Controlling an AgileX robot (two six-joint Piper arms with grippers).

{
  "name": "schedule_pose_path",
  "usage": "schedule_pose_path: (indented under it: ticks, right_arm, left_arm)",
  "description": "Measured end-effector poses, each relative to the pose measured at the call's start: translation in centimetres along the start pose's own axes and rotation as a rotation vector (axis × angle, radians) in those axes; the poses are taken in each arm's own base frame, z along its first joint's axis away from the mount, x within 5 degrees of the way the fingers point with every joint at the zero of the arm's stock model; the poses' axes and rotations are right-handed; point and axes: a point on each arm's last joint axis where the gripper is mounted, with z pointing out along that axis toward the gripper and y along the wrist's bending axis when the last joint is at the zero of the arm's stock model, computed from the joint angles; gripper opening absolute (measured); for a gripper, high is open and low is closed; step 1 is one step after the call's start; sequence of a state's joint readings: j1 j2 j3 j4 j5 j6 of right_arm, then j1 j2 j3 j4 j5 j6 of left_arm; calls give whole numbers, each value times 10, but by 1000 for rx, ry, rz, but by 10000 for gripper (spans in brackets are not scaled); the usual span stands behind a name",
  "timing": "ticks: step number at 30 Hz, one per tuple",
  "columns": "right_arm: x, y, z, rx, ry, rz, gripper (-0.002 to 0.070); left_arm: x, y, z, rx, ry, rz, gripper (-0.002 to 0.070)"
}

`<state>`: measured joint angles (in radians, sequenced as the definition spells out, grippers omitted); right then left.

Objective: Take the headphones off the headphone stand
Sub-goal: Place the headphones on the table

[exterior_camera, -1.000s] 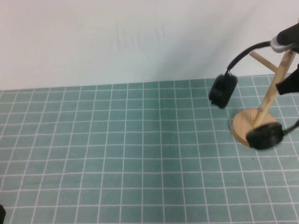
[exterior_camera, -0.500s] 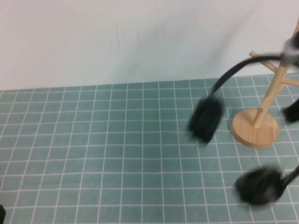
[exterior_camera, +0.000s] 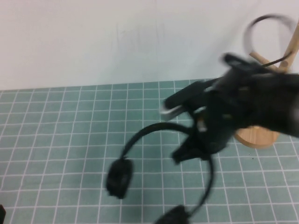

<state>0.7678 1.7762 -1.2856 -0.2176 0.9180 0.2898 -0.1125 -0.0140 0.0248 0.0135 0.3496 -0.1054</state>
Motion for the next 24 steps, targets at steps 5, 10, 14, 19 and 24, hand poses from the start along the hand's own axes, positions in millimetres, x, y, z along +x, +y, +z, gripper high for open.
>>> schedule_pose_path:
  ticks: [5,10,14,19,24]
  right_arm:
    - [-29,15,43,-60,12,0,39]
    - [-41,11,62,-49,17,20,39]
    - [-42,3,63,-39,13,36,40]
    - [-45,-5,71,-29,-3,47,123]
    - [-49,-3,57,-20,-52,54,269]
  left_arm:
    - [0,0,0,0,0,0,-3]
    - [0,0,0,0,0,0,-3]
    - [0,0,0,0,0,0,-3]
    - [0,0,0,0,0,0,-3]
    - [0,0,0,0,0,0,-3]
